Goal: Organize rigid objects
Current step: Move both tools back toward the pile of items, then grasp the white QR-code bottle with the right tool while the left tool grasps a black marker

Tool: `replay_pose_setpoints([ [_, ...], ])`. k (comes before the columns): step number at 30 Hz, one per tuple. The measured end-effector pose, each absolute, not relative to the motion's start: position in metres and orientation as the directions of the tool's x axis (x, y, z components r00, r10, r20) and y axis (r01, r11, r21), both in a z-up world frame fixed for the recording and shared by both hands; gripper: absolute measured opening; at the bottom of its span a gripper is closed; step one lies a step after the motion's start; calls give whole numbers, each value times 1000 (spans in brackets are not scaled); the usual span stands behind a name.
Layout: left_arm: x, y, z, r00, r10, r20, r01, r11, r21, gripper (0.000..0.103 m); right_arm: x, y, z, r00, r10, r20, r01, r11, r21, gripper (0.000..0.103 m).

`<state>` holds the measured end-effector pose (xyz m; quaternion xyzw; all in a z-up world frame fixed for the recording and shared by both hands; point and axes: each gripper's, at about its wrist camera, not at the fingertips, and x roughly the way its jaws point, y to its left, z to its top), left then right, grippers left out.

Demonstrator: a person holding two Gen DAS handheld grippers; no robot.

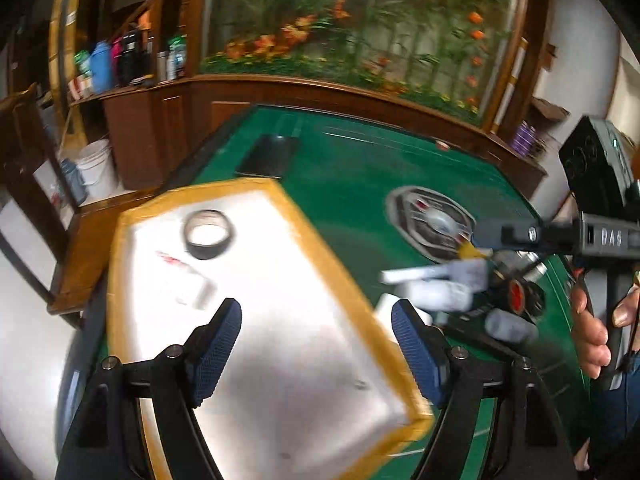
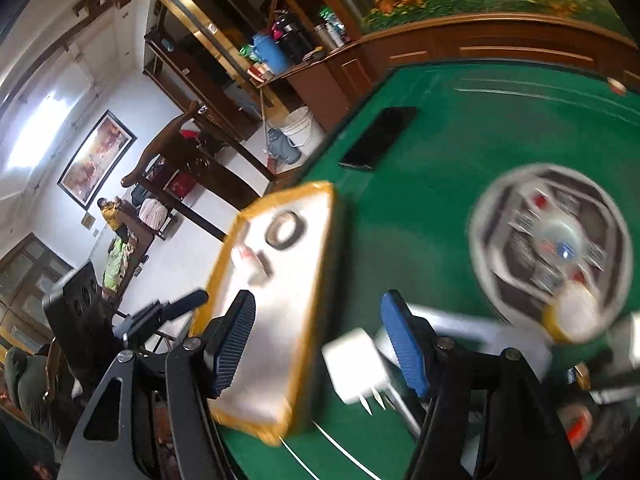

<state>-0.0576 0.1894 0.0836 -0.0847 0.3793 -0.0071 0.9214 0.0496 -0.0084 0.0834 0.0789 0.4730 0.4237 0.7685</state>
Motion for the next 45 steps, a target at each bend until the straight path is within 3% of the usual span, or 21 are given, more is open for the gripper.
replay_pose_setpoints([
  [12, -80, 67, 63, 633, -277, -723, 139, 959, -245, 81, 20, -140, 38, 287, 619, -731, -589, 716, 375, 63],
  [15, -82, 53, 57, 609, -275, -744, 149, 961, -234, 81, 15, -128, 34, 254, 621, -742, -637, 684, 355, 61],
  [20, -80, 57, 47, 584, -268, -766, 104, 961, -257, 81, 2, -122, 18, 247, 592, -767, -683, 668, 296, 38],
  [37, -71, 59, 32, 532, -277, -800, 27, 950, -310, 81, -25, -96, 5, 177, 586, -790, -757, 595, 271, 35],
  [42, -73, 61, 32, 530, -238, -814, 0, 960, -281, 81, -37, -91, 4, 34, 639, -769, -772, 505, 386, 35],
  [45, -73, 57, 29, 521, -215, -826, 1, 968, -252, 81, -24, -105, 10, 126, 627, -769, -729, 584, 357, 34],
])
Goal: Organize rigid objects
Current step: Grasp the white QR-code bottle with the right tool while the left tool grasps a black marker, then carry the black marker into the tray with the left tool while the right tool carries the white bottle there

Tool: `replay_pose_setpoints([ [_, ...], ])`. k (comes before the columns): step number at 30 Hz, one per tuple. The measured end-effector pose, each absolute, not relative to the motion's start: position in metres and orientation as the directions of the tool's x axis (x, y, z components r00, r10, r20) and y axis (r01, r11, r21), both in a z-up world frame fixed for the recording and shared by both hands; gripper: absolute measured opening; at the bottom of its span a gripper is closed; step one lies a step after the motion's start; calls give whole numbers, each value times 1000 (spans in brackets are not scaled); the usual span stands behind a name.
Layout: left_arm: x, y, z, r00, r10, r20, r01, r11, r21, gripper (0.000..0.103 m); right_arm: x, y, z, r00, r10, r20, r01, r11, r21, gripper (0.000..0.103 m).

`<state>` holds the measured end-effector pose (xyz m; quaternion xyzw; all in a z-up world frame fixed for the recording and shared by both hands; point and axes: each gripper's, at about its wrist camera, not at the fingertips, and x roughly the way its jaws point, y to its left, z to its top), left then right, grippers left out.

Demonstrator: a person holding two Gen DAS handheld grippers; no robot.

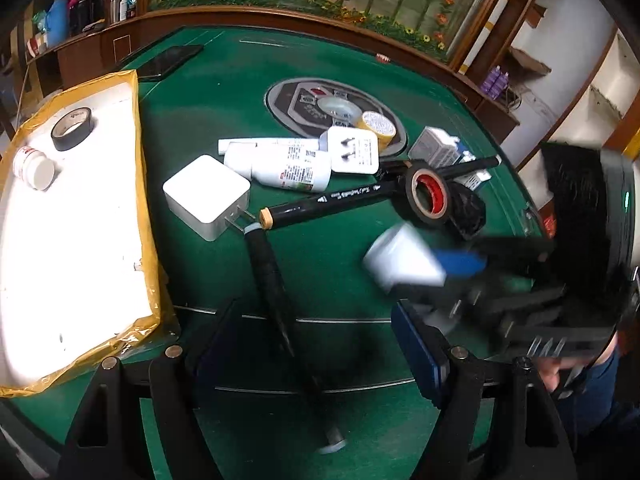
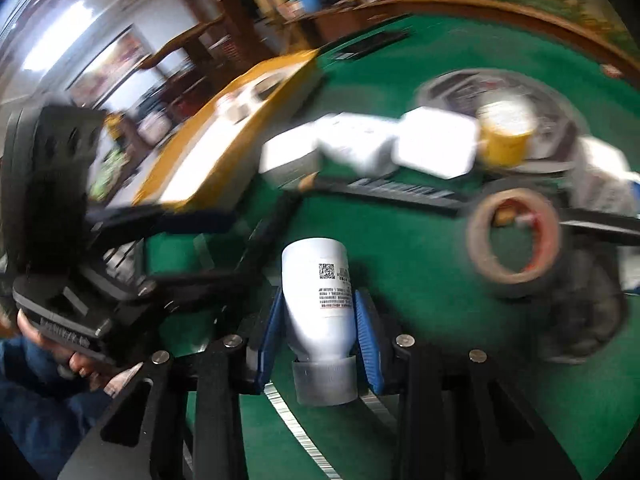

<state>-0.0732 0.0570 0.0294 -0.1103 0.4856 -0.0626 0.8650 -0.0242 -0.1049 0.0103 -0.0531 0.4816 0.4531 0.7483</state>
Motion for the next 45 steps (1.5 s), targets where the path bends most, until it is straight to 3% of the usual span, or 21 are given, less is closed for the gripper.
replay_pose_setpoints([
  [3, -71, 47, 22, 509, -146, -849, 4, 986, -167, 71, -14, -117, 13, 155, 643, -750, -680, 620, 390, 34],
  [7, -70, 40, 13, 525, -25, -851, 2, 1000, -27, 37, -12, -121, 15, 177, 649, -740, -667, 632, 395, 34],
  [9, -73, 40, 12, 535, -15, -845, 3, 1000, -16, 31, -12, -123, 17, 184, 654, -734, -668, 631, 394, 34],
  [10, -75, 42, 12, 539, -18, -842, -2, 1000, -23, 14, -12, -123, 18, 187, 656, -731, -667, 631, 396, 34],
  [25, -85, 54, 40, 605, -159, -780, 9, 981, -193, 14, -7, -126, 24, 216, 681, -700, -650, 636, 417, 34],
  [45, -101, 86, 79, 705, -136, -696, -37, 973, -228, 15, -4, -126, 32, 231, 731, -642, -664, 601, 444, 34],
])
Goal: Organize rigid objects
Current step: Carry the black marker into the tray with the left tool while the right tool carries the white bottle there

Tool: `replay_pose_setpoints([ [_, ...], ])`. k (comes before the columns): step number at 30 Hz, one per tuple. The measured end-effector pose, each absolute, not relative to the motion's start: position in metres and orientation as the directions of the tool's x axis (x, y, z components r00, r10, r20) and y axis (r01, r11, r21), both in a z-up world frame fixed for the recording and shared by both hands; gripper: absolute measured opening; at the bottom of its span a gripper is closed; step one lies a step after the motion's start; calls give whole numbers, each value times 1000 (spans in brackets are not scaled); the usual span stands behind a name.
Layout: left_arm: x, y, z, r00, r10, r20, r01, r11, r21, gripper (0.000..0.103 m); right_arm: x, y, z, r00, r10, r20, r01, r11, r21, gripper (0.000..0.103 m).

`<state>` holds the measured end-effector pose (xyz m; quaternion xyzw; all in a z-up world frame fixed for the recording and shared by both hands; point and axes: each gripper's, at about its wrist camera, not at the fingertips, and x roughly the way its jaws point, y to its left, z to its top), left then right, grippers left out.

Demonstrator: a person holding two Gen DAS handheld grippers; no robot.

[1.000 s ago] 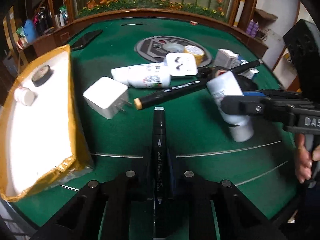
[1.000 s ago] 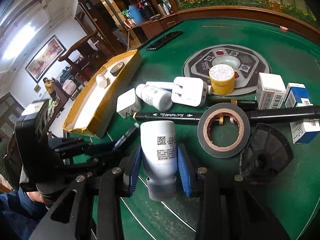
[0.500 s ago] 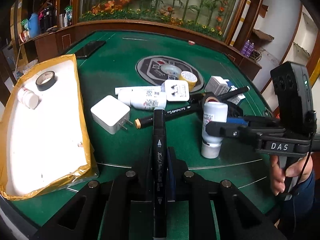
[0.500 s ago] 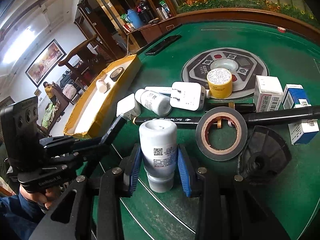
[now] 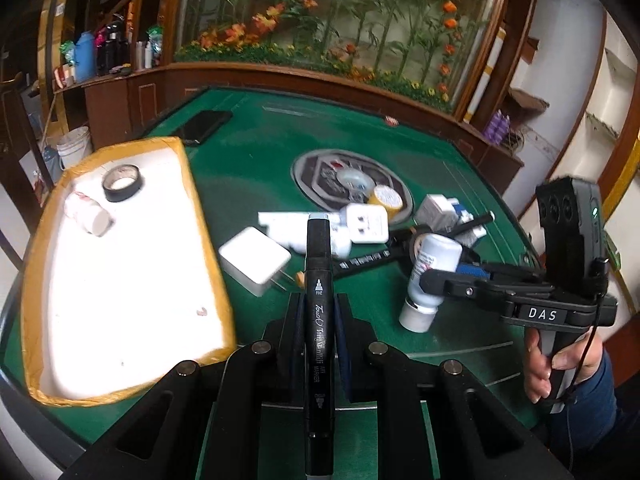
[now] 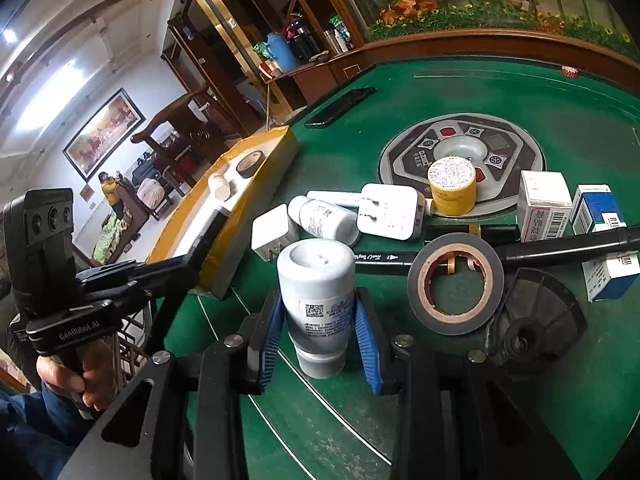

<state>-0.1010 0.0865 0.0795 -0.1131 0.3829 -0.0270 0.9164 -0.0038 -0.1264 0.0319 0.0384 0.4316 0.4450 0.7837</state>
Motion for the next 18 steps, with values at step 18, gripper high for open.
replay_pose_setpoints([
  [18, -124, 219, 84, 775, 39, -631, -291, 908, -301, 15, -10, -54, 90, 137, 835, -533, -714, 456, 530, 34],
])
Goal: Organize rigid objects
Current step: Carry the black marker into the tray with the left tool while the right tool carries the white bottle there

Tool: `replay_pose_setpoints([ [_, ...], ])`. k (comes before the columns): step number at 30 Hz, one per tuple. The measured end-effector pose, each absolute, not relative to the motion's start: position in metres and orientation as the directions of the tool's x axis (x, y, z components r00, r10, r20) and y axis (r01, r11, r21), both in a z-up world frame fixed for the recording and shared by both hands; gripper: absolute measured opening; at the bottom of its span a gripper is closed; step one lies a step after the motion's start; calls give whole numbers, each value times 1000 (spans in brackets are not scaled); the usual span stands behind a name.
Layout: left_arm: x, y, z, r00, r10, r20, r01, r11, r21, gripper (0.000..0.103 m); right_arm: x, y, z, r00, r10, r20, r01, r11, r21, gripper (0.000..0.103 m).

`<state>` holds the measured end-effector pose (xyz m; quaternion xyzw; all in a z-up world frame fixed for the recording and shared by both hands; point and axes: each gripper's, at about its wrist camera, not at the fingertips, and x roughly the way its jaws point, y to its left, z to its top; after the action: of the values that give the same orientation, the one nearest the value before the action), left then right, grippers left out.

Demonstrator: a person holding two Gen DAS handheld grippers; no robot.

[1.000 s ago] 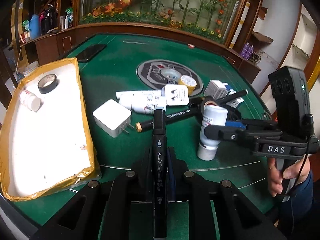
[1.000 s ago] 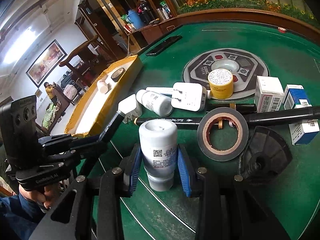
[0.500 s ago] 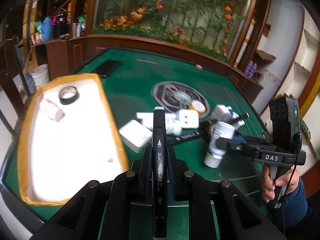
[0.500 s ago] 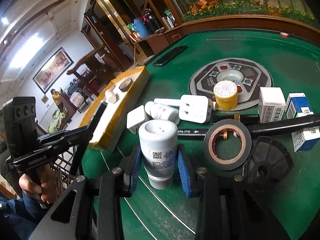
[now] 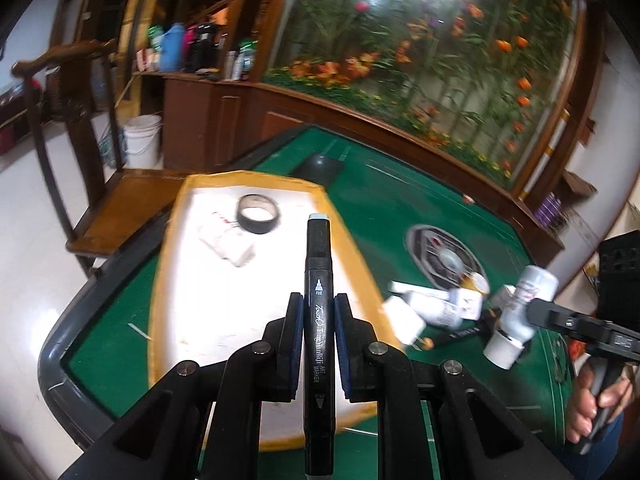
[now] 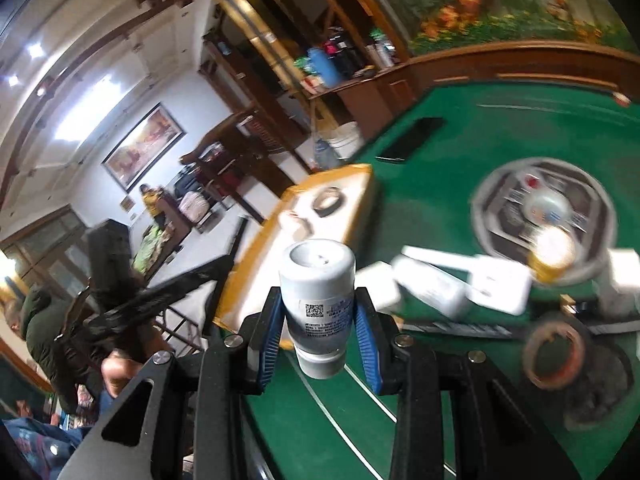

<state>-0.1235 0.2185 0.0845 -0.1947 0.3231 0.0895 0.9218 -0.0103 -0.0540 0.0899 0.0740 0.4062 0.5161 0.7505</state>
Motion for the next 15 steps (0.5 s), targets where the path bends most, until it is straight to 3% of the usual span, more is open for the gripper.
replay_pose_setpoints([
  [6, -116, 255, 58, 745, 86, -662, -378, 872, -311, 15, -7, 24, 84, 62, 807, -587, -724, 441, 531, 34],
  [15, -94, 285, 31, 685, 114, -719, -462, 831, -309, 15, 20, 133, 40, 26, 669, -743, -678, 558, 479, 34],
])
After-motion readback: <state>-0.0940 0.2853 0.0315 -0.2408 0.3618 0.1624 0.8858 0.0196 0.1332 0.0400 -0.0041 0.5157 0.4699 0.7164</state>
